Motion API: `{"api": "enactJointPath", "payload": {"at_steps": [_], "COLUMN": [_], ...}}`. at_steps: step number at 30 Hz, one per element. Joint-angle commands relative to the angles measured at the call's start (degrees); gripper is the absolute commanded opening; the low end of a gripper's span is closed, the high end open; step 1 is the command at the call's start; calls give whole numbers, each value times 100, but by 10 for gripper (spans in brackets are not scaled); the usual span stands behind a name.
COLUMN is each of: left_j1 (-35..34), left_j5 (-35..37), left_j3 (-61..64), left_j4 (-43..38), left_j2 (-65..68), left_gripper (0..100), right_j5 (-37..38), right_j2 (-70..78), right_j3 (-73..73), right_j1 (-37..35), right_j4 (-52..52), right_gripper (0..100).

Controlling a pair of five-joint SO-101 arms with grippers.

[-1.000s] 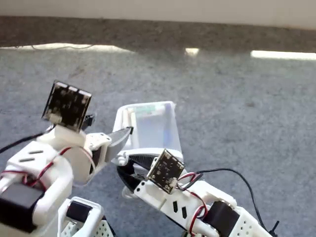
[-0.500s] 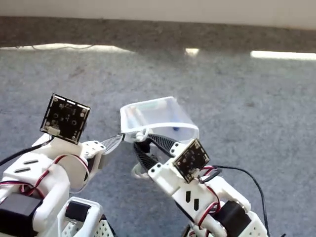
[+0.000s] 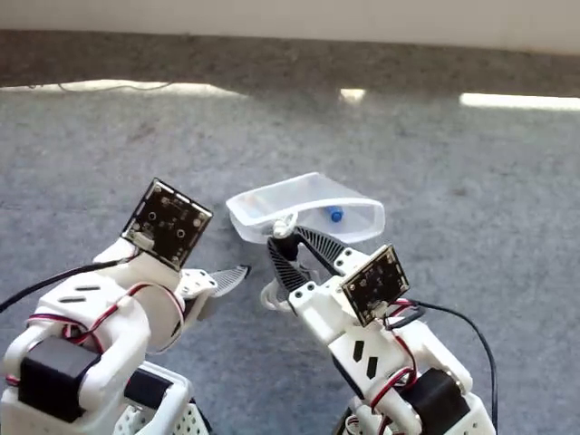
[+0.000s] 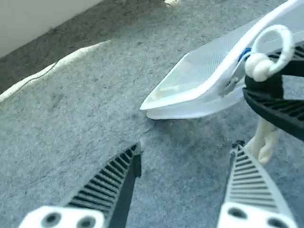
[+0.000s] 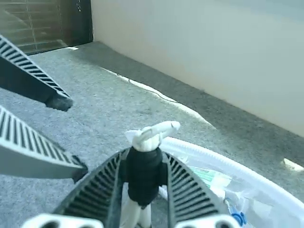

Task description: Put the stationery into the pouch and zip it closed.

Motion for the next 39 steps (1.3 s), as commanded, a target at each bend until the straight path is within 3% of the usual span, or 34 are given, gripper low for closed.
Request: {"api": "enactJointPath", "payload": {"at_steps": [1,5,11,23,31,39], "left_j1": [136,154,1042,1121,1675,1736], "left_j5": [-53,-53,-35,-26,-26,132], "left_j3": [242,532,585,1393,1429,1429], "left_j4": [-484,-879,-932,-1820,-1934,-2119], "left_j2": [13,-22,4,-22,-22,-22], "left_gripper": [278,277,277,277,223,221], "right_j5": [369,387,396,422,422,431], "right_j2": [13,13,13,-637,-637,-602], "right_j3": [-453,-910,-1059,-1253,-1270,-1297], "right_j1": [119,119,119,92,92,66], "right_j4": [374,848,945,1226,1349,1543], "right_gripper": [4,4,4,4,4,5]}}
